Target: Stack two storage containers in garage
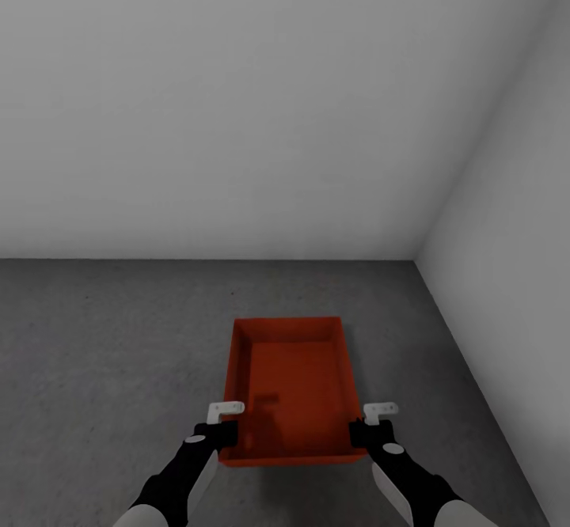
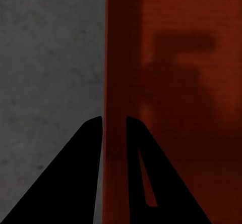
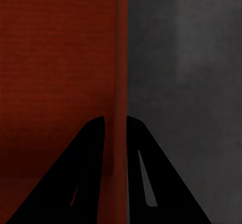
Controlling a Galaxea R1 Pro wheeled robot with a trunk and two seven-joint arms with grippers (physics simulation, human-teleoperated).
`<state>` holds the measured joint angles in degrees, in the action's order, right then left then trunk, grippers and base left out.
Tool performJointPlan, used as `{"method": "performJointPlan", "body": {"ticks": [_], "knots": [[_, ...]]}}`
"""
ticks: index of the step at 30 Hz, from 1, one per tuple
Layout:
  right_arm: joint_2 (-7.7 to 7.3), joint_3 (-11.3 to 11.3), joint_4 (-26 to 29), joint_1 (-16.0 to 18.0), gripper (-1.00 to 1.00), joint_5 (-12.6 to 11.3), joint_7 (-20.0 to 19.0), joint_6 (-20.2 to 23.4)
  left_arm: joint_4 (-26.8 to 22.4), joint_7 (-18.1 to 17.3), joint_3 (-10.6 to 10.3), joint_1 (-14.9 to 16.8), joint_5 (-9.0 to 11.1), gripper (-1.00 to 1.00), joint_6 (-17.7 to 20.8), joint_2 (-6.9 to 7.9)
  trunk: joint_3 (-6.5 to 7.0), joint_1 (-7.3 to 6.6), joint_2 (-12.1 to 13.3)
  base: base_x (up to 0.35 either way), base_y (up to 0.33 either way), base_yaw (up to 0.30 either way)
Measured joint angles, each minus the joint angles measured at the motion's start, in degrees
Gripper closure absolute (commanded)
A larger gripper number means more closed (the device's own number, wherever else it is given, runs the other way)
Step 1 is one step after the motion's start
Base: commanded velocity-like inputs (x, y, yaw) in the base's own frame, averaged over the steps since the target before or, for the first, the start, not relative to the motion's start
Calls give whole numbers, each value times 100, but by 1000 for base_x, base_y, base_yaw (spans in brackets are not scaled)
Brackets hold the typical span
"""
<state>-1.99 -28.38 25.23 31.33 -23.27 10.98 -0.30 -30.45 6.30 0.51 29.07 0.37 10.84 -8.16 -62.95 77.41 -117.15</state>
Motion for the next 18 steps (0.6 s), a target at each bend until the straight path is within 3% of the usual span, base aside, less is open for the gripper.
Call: {"method": "performJointPlan", "body": {"ticks": [18], "knots": [[-13,-20,28,0,100,22,8,-20,15,8,28,0,5,100,-70,-12,0,0,0,0,0,0]]}}
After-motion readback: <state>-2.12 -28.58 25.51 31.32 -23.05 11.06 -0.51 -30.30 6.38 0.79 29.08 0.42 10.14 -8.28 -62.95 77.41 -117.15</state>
